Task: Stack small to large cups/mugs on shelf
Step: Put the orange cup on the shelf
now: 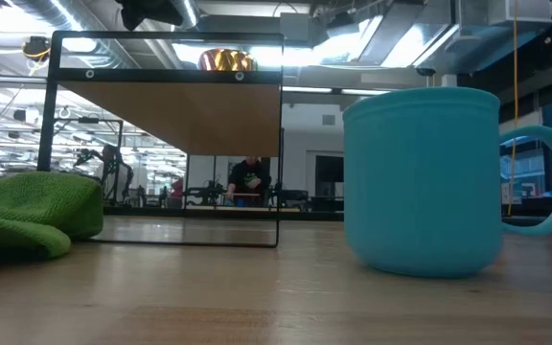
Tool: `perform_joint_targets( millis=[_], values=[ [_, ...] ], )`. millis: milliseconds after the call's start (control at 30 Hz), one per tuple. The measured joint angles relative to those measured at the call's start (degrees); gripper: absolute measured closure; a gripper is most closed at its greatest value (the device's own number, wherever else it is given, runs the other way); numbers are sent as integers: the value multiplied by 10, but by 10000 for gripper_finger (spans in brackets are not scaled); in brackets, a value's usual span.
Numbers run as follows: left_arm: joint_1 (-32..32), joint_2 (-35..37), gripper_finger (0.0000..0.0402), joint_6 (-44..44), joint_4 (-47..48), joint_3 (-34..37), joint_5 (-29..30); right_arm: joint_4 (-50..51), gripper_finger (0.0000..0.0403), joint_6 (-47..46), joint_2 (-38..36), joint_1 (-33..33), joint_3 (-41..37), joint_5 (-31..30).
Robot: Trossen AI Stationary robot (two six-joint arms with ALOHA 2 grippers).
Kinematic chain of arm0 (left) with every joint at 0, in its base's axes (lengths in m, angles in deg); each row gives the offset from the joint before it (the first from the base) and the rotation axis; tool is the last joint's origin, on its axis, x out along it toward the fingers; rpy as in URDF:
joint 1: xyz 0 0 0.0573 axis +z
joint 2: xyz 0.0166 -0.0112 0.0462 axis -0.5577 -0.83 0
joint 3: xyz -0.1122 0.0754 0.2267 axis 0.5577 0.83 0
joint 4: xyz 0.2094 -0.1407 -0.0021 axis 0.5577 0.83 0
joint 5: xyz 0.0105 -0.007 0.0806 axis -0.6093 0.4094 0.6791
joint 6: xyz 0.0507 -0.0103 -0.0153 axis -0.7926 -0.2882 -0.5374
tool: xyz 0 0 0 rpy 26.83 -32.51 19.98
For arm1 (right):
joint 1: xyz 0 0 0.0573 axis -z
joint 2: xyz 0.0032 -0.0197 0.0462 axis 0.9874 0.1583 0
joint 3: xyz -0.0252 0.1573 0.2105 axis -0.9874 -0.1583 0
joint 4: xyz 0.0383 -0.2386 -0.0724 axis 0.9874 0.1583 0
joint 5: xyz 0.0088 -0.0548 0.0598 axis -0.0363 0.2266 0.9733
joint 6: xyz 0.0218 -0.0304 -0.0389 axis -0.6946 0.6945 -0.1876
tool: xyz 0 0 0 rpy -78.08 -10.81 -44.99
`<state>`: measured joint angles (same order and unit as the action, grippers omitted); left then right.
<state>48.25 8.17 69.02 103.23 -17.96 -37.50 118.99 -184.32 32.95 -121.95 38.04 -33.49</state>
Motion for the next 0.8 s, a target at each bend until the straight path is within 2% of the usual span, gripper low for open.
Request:
perform_joint_targets(
  millis=[200,333,533,633,800],
  values=[
    [0,0,401,0,0,0,0,0,388,2,-1,0,1,-6],
    [0,0,401,0,0,0,0,1,385,3,-5,0,1,-19],
    [0,0,401,0,-5,0,0,36,396,15,-50,18,24,-73],
    [0,0,401,0,-13,0,0,87,396,43,-70,37,66,-92],
    [0,0,401,12,-14,0,0,147,397,120,-81,88,177,-158]
  ],
)
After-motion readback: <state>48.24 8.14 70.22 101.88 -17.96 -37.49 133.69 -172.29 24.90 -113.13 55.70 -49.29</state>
